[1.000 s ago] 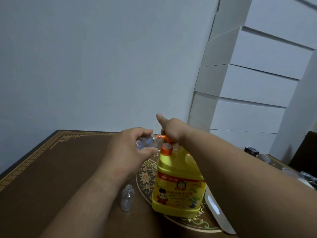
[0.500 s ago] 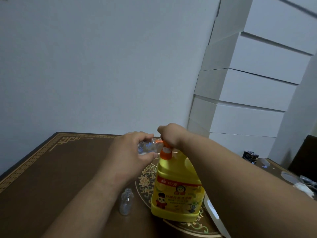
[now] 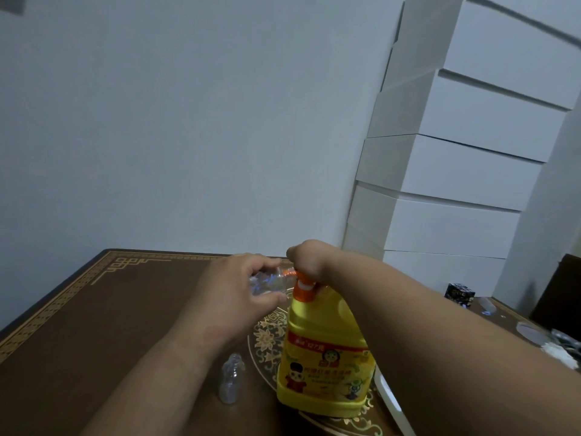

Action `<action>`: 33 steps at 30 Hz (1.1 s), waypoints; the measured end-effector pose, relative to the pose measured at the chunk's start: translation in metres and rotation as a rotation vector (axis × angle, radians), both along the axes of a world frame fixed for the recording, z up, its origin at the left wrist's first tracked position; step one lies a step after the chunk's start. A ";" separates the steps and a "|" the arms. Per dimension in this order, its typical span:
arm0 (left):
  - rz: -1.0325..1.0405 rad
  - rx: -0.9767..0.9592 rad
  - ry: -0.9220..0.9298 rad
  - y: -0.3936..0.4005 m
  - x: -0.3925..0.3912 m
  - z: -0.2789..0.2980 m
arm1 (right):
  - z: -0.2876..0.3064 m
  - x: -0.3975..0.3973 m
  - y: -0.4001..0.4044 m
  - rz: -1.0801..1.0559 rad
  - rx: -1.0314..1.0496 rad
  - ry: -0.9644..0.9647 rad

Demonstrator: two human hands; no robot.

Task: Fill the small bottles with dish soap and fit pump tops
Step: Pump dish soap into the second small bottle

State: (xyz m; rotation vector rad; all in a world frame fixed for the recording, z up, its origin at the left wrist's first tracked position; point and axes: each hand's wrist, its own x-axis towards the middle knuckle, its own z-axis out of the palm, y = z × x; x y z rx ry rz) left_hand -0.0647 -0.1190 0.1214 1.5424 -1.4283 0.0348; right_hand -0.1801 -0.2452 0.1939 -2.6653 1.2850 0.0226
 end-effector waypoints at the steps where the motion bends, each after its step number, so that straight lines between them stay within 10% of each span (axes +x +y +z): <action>1: -0.005 0.013 0.002 0.001 0.001 0.000 | -0.001 0.001 0.000 0.002 -0.018 0.050; 8: 0.023 -0.050 0.004 -0.002 -0.002 0.003 | -0.003 -0.006 -0.013 -0.116 0.053 -0.368; 14: 0.029 0.044 -0.080 -0.001 0.003 -0.002 | 0.002 0.003 0.001 0.026 -0.158 0.137; 21: 0.035 -0.026 -0.036 -0.002 -0.001 0.000 | -0.001 -0.005 -0.007 0.022 -0.163 -0.162; 28: 0.025 0.059 -0.071 0.000 0.002 0.000 | 0.000 0.005 -0.002 0.071 -0.153 0.163; 33: 0.029 0.006 -0.032 0.001 -0.003 0.005 | -0.001 -0.004 -0.010 -0.001 -0.197 -0.177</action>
